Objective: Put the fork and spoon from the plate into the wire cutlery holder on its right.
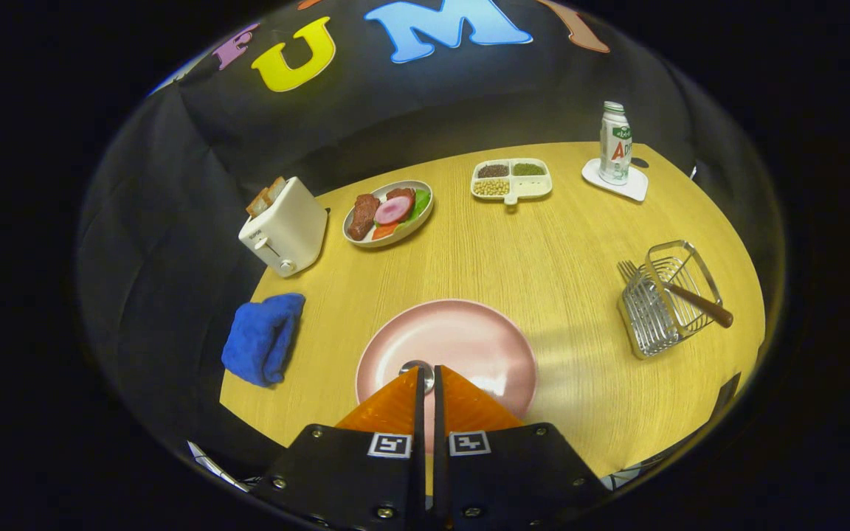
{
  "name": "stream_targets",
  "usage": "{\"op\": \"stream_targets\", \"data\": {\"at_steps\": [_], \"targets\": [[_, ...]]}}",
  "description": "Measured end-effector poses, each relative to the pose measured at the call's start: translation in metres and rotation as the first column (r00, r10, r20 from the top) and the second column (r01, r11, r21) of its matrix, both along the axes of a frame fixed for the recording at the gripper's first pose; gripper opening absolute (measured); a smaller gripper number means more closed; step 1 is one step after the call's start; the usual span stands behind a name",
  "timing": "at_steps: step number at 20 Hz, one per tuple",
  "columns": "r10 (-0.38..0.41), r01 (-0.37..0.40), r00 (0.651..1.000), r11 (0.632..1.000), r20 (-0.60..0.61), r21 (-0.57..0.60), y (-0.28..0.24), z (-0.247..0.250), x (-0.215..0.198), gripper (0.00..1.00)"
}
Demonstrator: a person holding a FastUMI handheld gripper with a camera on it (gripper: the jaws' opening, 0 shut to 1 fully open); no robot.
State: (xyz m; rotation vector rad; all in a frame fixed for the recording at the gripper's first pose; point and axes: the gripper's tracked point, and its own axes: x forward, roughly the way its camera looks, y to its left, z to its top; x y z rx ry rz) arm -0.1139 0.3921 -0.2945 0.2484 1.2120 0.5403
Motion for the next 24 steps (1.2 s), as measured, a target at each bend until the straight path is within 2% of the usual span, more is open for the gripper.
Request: {"op": "stream_targets", "data": {"at_steps": [8,9,16,19,24], "targets": [[0.05,-0.051,0.997,0.999,-0.063,-0.014,0.026,-0.02,-0.036,0.11],[0.054,-0.055,0.996,0.998,-0.073,-0.018,0.027,-0.023,-0.039,0.16],[0.077,-0.083,0.992,0.995,-0.102,-0.053,0.028,-0.044,-0.057,0.19],[0.086,-0.095,0.99,0.993,-0.114,-0.071,0.028,-0.053,-0.062,0.34],[0.094,-0.105,0.987,0.991,-0.128,-0.082,0.031,-0.062,-0.07,0.33]]}}
